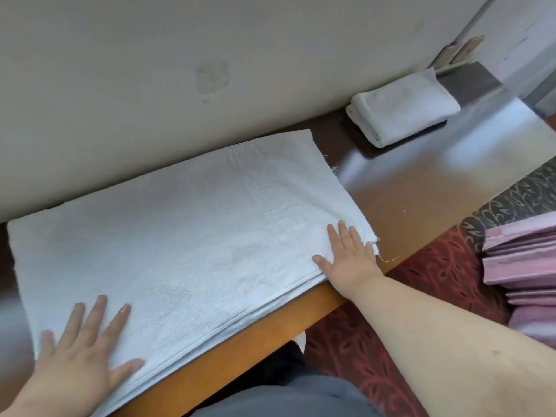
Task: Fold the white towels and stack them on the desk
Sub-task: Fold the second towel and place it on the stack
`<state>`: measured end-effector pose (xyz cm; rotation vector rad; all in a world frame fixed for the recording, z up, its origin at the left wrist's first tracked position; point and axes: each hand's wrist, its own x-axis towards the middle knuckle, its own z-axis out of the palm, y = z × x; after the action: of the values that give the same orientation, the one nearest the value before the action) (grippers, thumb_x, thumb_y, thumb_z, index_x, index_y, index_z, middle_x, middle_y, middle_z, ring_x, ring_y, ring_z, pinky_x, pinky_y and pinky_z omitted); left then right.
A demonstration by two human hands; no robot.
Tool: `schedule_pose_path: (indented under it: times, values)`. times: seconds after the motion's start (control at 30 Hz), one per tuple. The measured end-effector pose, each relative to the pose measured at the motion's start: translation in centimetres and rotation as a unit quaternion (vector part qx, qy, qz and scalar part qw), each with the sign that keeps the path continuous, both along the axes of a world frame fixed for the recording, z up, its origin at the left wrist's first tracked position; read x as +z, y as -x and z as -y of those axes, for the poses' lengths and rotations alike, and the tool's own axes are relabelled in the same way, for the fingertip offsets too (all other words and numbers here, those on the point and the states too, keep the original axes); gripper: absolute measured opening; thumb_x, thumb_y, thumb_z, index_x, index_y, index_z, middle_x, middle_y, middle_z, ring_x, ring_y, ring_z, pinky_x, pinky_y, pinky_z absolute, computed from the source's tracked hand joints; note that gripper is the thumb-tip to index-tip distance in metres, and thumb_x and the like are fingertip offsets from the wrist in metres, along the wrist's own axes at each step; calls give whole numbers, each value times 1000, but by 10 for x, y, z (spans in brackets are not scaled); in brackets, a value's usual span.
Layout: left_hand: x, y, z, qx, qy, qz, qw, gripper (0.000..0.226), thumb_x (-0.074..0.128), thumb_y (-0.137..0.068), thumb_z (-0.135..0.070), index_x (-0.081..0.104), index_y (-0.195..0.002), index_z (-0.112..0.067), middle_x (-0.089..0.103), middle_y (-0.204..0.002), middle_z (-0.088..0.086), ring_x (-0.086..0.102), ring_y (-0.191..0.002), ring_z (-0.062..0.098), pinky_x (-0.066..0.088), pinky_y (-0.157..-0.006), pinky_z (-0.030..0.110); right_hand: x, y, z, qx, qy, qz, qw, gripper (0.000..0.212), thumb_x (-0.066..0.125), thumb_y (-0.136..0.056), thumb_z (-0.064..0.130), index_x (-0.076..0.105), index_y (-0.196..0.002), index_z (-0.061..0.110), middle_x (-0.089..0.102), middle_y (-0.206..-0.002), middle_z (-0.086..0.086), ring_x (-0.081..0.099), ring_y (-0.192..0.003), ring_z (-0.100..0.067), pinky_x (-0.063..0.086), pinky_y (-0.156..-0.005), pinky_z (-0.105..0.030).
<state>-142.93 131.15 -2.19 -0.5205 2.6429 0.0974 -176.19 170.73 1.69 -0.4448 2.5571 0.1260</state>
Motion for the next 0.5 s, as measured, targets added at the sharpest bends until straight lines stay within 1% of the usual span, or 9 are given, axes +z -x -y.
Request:
schedule_pose_path:
  times: [0.07,0.13,0.17,0.2,0.27,0.3,0.37,0.43,0.5]
  values:
    - [-9,-9,-2,29,-9,23,999,105,36,-64,-94,23,-154,-41,9,-166,-4,-2,-152,19,36,-86,72,0,-4,-17,41,18,4,999,84,11,-90,77,-11,-158,35,-18,-167,6,-15,-154,-18,2,-122,-52]
    - [-4,-4,-5,56,-5,37,998,108,41,-56,-98,31,-148,-42,25,-161,0,15,-151,23,43,-76,71,5,6,-26,22,68,-30,997,77,18,-92,74,12,-159,37,2,-169,4,1,-154,-20,11,-121,-48]
    - [6,6,-8,65,-2,44,997,107,42,-54,-99,41,-143,-40,36,-154,4,31,-143,30,46,-75,68,9,16,-28,-5,103,-58,993,69,25,-94,71,28,-155,37,15,-166,2,11,-151,-21,16,-119,-46]
    - [20,20,-12,72,-6,67,995,101,42,-55,-99,52,-133,-36,48,-142,7,46,-129,35,48,-76,64,12,29,-30,-39,131,-88,987,62,33,-96,66,40,-149,35,25,-162,1,19,-147,-23,21,-117,-44]
    - [54,63,-32,67,18,55,996,79,36,-69,-92,65,-110,-30,62,-118,6,60,-106,33,51,-83,55,19,51,-32,-148,180,-101,967,57,48,-95,58,45,-145,29,36,-154,-2,30,-139,-27,30,-111,-45]
    - [67,89,-48,46,42,15,998,70,35,-77,-85,66,-106,-29,63,-114,3,60,-105,31,50,-88,51,21,60,-34,-216,206,-76,951,62,54,-93,56,42,-146,27,40,-151,-3,35,-137,-29,35,-110,-47]
    - [86,149,-87,-3,46,-29,998,58,34,-90,-71,62,-119,-30,57,-129,0,52,-121,26,42,-104,42,22,76,-39,-311,229,5,922,74,60,-89,58,35,-148,22,45,-144,-6,47,-128,-31,43,-103,-48]
    - [93,215,-122,-52,0,-49,997,50,38,-96,-60,52,-133,-31,45,-142,-5,39,-134,20,29,-112,33,20,86,-45,-337,223,85,910,73,59,-88,62,39,-142,16,55,-128,-5,57,-109,-28,50,-86,-40]
    - [86,284,-151,-86,-52,-105,989,43,41,-99,-51,50,-135,-30,43,-142,-7,35,-134,19,27,-111,31,17,94,-49,-335,206,123,911,66,55,-90,64,48,-131,13,60,-111,-4,61,-94,-25,46,-72,-34]
